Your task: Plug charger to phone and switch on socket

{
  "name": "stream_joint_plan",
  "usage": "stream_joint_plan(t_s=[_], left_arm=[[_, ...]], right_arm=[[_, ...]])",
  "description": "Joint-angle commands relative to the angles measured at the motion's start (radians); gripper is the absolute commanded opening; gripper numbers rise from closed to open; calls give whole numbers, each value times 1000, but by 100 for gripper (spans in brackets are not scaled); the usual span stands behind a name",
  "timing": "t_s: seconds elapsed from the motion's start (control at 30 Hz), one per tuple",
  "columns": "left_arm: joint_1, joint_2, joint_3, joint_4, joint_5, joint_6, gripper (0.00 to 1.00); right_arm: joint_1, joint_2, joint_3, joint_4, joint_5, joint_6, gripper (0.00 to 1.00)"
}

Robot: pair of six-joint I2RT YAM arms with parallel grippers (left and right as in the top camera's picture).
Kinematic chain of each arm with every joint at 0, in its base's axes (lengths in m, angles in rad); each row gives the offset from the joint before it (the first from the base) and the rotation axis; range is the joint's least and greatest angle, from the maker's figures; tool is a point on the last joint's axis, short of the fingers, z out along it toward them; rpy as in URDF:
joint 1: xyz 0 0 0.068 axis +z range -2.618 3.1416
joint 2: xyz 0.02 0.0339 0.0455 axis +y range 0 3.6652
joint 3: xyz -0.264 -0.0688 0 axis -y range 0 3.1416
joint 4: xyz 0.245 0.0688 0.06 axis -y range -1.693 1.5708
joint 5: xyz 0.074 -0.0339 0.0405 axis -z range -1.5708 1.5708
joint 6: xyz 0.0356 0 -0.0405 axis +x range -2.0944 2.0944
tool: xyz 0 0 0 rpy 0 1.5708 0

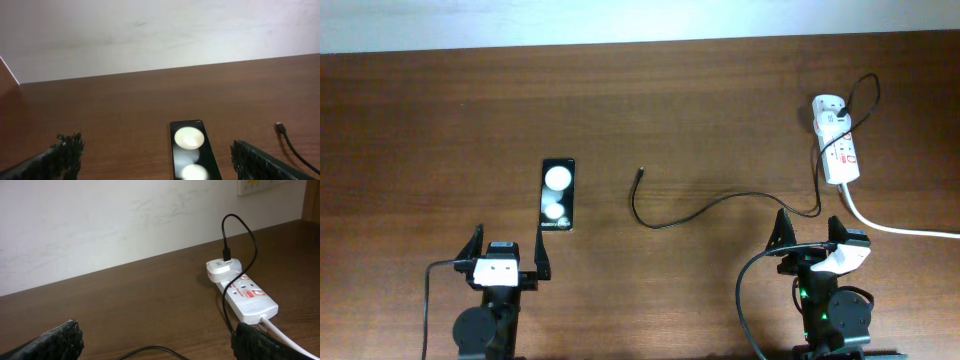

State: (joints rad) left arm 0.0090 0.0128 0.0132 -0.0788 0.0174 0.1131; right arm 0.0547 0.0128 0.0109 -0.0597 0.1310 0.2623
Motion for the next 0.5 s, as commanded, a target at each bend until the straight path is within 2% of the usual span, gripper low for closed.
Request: stream_joint_plan(t_s=[0.0,0.47], left_arm=[[7,-7,-4,-5,-14,16,99],[7,-7,-4,3,31,8,99]], right_arm=[[-3,-10,-5,-8,9,5,99],[-3,-10,-5,-8,9,5,99]])
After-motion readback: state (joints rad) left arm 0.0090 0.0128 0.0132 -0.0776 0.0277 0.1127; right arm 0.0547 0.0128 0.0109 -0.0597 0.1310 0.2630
